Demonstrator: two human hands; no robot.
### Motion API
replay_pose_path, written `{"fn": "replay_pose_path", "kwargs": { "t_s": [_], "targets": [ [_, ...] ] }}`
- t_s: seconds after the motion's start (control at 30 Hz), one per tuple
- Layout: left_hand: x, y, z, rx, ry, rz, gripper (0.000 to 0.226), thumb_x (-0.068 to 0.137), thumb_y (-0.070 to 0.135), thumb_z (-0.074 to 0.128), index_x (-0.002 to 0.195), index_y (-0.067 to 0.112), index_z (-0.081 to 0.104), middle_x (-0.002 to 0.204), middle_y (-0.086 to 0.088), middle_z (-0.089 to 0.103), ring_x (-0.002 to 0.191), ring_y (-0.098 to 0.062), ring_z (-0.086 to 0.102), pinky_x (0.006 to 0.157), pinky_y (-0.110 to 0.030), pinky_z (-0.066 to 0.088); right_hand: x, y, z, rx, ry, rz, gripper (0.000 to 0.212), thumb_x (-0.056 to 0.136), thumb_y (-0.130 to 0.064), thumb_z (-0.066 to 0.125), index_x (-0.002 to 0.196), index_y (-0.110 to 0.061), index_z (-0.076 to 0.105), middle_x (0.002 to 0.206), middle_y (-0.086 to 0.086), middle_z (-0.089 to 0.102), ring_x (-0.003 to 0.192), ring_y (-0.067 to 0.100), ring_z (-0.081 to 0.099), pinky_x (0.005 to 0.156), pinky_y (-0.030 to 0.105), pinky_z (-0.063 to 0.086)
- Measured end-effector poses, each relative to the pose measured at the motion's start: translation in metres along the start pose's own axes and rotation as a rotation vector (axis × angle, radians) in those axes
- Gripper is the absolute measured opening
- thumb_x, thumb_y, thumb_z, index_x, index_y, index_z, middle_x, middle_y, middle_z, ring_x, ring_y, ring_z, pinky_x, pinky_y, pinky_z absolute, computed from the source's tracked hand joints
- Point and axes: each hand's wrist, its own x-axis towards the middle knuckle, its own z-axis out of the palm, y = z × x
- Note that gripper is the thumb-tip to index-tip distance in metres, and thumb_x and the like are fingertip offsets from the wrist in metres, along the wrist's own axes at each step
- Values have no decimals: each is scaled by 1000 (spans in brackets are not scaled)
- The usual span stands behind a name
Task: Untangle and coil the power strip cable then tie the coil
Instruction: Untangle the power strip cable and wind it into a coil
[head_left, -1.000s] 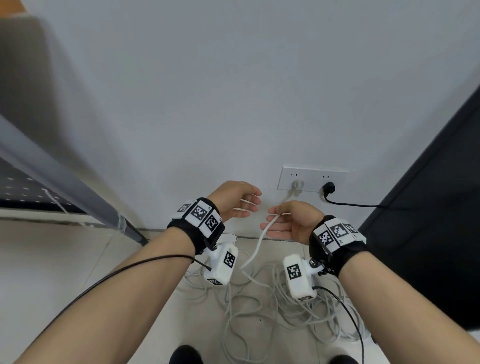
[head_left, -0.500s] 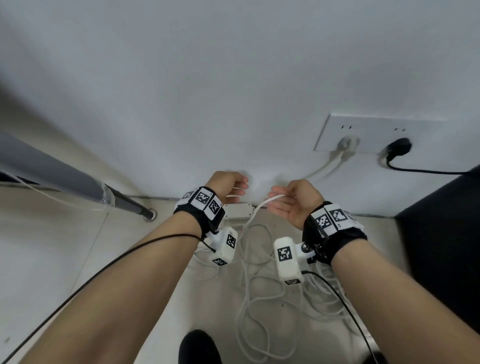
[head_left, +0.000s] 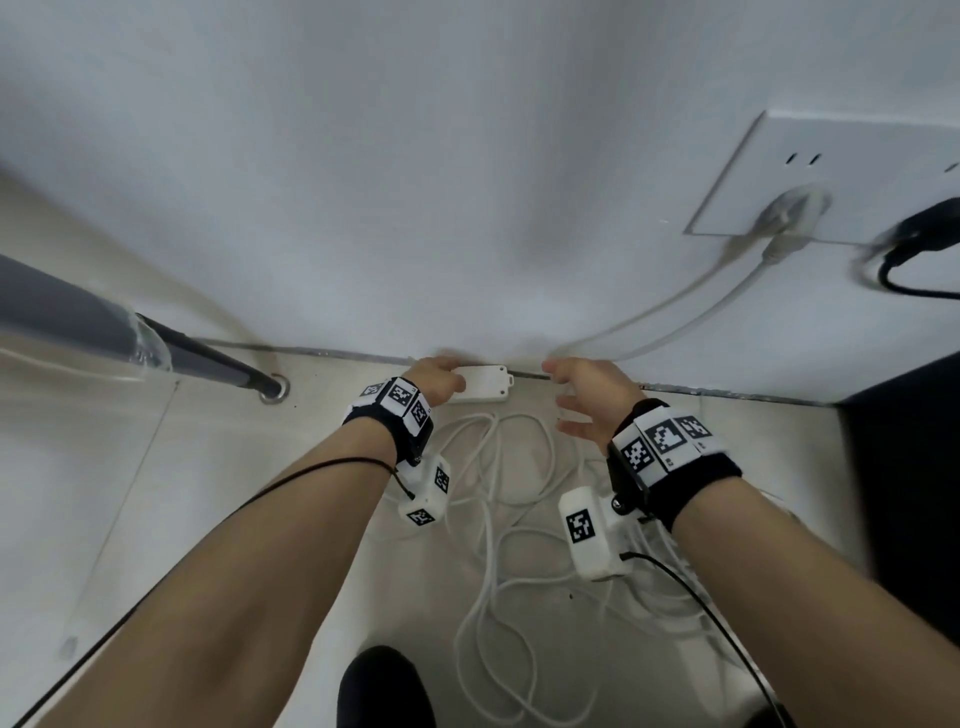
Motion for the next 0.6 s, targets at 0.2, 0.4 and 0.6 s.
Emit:
{"fn": "replay_pose_path", "kwargs": {
  "t_s": [0.2, 0.4, 0.6],
  "targets": [
    [7, -12, -4, -62, 114, 3, 58, 90, 10, 56, 145, 23, 45, 141, -8, 52, 122, -25, 52, 94, -24, 39, -1, 8, 18, 14, -59, 143, 29, 91, -22, 57, 119, -18, 51, 115, 6, 46, 110, 27, 58, 74, 39, 55],
    [16, -17, -2, 258, 111, 8, 59, 89, 13, 55, 143, 33, 43, 135, -11, 52, 122, -35, 49, 95, -35, 46, 3, 12, 23, 8, -108, 151, 35, 93, -22, 54, 128, -16, 55, 129, 7, 49, 113, 24, 59, 79, 39, 54],
    [31, -23, 15, 518, 116, -52, 59, 86, 20, 61, 142, 26, 44, 145, -8, 33, 133, -36, 28, 110, -42, 35, 7, 13, 24, -12, -121, 140, 36, 92, -23, 55, 127, -14, 57, 124, 6, 56, 107, 23, 62, 74, 37, 54]
  ]
}}
